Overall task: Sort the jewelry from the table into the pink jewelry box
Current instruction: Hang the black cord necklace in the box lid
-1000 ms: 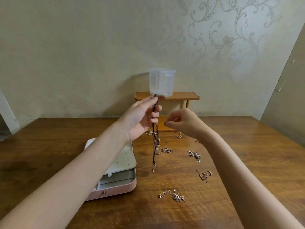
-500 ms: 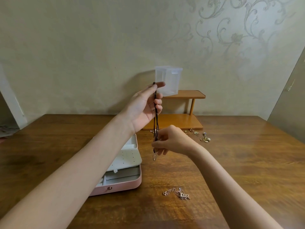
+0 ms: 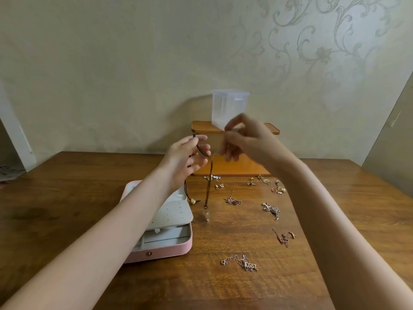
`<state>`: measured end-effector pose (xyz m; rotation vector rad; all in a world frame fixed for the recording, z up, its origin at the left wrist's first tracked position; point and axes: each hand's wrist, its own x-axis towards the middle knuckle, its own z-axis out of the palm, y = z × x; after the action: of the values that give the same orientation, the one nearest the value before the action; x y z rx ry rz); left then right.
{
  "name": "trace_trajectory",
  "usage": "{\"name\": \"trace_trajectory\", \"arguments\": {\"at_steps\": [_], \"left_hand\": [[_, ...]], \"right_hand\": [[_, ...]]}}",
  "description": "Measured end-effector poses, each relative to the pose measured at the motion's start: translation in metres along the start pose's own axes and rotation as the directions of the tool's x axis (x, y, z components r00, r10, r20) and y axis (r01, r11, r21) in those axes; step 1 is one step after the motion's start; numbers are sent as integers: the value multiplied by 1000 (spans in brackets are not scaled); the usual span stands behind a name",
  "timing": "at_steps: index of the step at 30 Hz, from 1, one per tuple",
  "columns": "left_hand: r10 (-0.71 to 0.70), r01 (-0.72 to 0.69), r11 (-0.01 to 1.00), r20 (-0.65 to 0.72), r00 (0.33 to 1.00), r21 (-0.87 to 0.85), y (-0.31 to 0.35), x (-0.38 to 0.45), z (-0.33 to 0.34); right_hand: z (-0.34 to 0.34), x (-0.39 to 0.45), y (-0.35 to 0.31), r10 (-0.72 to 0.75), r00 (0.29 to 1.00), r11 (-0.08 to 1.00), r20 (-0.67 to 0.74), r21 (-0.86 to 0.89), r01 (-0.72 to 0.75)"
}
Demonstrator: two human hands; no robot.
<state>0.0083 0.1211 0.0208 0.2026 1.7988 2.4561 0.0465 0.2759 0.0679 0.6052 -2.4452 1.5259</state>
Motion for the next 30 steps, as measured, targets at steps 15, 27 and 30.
{"name": "trace_trajectory", "arguments": {"at_steps": [15,27,30], "left_hand": [[7,-9,1000,184,983,9,-2,-9,10],[-352,39,816,442,825,577,3,-24,-17],[-317,60,850,418,851,523,6,-24,-27]], "right_hand": [[-17,18,-24,55,998,972,22,-231,-49],[-28,30,-6,125,867,986,-482,-33,-161],[-35,36,7,148,832,973,-534,-71,-219]]}}
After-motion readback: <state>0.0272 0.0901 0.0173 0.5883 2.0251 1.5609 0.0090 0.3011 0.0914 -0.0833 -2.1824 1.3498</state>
